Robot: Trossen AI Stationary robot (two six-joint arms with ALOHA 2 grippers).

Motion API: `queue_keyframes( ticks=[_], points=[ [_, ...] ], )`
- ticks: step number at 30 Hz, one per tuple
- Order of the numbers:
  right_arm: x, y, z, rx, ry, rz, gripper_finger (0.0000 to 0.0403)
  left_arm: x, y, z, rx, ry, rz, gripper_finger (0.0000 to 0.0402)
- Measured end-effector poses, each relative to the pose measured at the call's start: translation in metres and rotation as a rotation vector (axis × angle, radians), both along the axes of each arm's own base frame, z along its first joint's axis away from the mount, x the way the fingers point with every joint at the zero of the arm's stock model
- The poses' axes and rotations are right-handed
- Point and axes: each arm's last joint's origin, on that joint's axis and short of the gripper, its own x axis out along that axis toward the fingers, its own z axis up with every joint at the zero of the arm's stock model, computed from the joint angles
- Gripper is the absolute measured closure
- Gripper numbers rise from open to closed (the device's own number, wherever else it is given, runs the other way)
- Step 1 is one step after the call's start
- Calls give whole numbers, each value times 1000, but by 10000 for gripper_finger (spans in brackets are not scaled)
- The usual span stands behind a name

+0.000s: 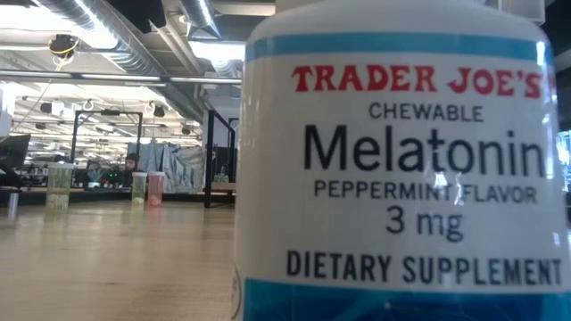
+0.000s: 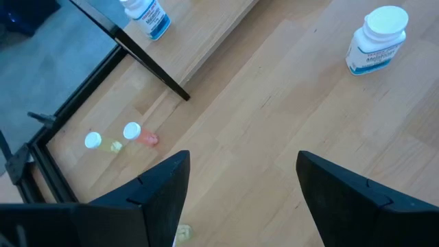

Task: Pick and place medicine bottles onto shelf by color
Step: Put the middle orange pill bottle on the shelf

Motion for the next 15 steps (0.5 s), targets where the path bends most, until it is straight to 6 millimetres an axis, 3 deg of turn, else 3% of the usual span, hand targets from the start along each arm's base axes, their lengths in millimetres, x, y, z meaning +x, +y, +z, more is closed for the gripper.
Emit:
queue_keyframes(
  ticks=[3,7,15],
  points=[
    [-9,14,-3,16,-8,51,208,0,0,0,-2,-2,2,139],
    [-29,22,-16,33,-49,-12,208,1,1,0,-5,-7,6,139],
    [-73,11,-45,82,-235,-377,208,5,9,0,-5,-9,40,139]
  ],
)
